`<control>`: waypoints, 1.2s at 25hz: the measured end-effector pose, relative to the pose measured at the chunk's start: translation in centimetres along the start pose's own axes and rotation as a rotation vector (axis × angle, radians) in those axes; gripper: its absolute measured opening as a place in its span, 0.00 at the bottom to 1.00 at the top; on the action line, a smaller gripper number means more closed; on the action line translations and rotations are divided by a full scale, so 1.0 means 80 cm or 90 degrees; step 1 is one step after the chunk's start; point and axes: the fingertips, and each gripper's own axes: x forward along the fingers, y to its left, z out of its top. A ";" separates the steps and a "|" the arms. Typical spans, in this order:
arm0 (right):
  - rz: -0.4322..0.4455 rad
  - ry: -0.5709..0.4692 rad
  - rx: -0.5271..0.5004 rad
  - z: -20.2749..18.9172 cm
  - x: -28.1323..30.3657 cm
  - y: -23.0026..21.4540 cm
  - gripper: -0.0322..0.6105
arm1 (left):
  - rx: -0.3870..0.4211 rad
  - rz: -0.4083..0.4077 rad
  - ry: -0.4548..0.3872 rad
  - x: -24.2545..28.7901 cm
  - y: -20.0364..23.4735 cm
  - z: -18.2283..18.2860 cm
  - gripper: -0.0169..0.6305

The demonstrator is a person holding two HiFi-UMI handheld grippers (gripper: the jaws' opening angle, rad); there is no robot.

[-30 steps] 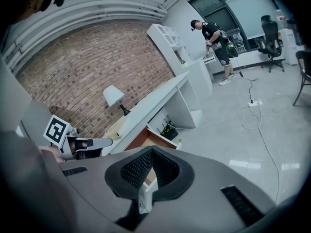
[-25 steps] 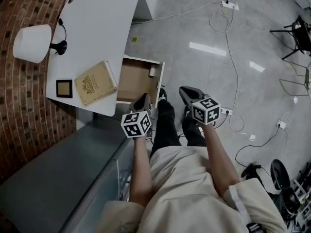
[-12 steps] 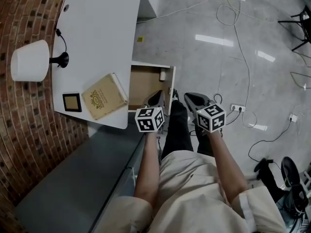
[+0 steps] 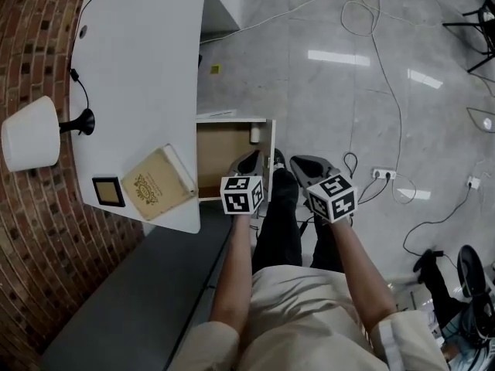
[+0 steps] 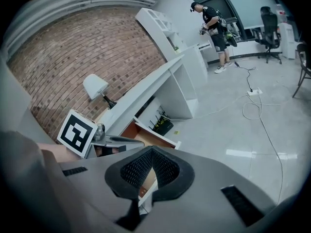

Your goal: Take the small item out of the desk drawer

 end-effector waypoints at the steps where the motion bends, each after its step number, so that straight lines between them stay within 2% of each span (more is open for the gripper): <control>1: 0.001 -0.004 0.006 0.000 0.007 -0.004 0.09 | -0.002 0.000 0.011 0.009 0.005 -0.007 0.05; 5: 0.004 0.002 0.023 -0.011 0.035 -0.016 0.09 | -0.022 0.003 0.052 0.039 0.029 -0.035 0.05; 9: 0.010 0.023 0.012 -0.027 0.056 -0.036 0.09 | -0.030 0.011 0.070 0.073 0.043 -0.049 0.05; 14: 0.022 0.029 0.020 -0.040 0.094 -0.039 0.09 | 0.005 0.035 0.101 0.100 0.086 -0.050 0.05; 18: 0.035 0.063 -0.032 -0.058 0.111 -0.043 0.09 | 0.026 0.038 0.112 0.121 0.111 -0.059 0.05; 22: 0.041 0.078 -0.050 -0.071 0.121 -0.053 0.09 | 0.034 0.033 0.114 0.141 0.123 -0.067 0.06; 23: 0.043 0.083 -0.053 -0.076 0.125 -0.055 0.09 | 0.033 0.031 0.116 0.147 0.125 -0.072 0.07; 25: 0.049 0.094 -0.058 -0.083 0.133 -0.054 0.09 | 0.028 0.030 0.126 0.157 0.131 -0.086 0.16; 30: 0.053 0.110 -0.070 -0.081 0.147 -0.048 0.09 | 0.009 0.028 0.131 0.183 0.145 -0.101 0.20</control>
